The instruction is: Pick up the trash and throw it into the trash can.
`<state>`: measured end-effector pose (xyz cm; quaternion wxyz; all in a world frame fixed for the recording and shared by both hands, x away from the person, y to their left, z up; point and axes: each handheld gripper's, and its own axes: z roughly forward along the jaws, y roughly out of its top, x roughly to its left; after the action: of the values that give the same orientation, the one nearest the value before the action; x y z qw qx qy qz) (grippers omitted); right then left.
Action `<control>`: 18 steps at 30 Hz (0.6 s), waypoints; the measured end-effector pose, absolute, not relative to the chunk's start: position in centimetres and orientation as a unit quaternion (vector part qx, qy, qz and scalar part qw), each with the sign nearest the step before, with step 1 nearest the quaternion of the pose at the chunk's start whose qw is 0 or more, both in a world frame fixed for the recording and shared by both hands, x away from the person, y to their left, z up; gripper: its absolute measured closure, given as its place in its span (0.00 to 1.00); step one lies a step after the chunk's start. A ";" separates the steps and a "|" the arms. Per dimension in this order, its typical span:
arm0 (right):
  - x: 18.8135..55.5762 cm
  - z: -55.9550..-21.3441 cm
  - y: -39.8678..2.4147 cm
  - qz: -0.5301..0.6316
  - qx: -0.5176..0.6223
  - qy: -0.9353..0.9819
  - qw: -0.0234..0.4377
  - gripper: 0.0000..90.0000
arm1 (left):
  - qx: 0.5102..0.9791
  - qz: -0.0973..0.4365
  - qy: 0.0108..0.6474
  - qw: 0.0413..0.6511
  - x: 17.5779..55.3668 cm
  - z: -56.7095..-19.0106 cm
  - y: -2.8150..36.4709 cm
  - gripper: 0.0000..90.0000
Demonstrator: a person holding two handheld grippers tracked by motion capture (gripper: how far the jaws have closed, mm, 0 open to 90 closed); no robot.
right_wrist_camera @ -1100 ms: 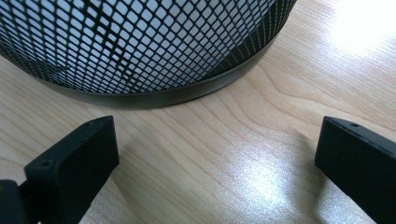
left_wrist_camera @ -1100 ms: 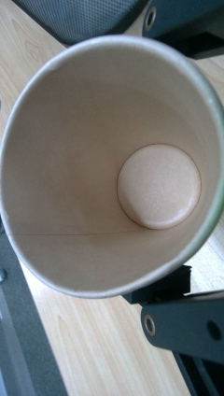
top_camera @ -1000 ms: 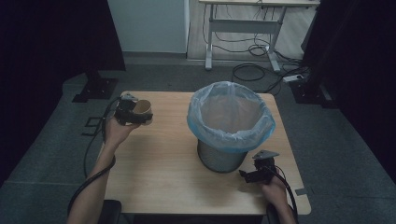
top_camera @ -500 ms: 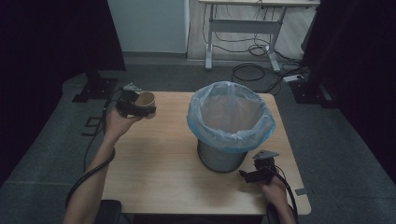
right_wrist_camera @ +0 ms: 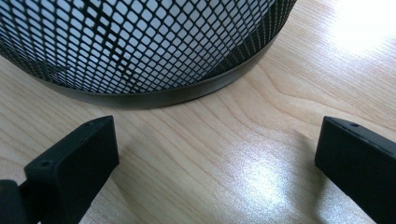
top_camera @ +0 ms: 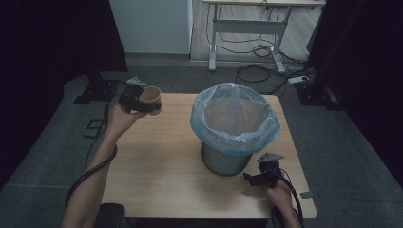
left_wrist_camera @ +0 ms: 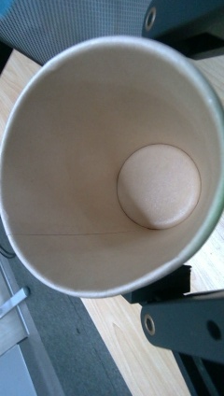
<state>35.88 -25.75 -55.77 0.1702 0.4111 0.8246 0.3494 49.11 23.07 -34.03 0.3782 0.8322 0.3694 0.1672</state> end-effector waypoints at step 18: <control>35.9 -55.8 -25.7 0.350 0.412 0.824 0.170 0.00 | 0.835 0.162 0.346 0.395 48.7 -29.8 21.3 0.31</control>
<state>35.87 -25.74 -55.77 0.1700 0.4118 0.8241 0.3498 48.67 21.32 -29.81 0.3953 0.8353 0.3461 0.1623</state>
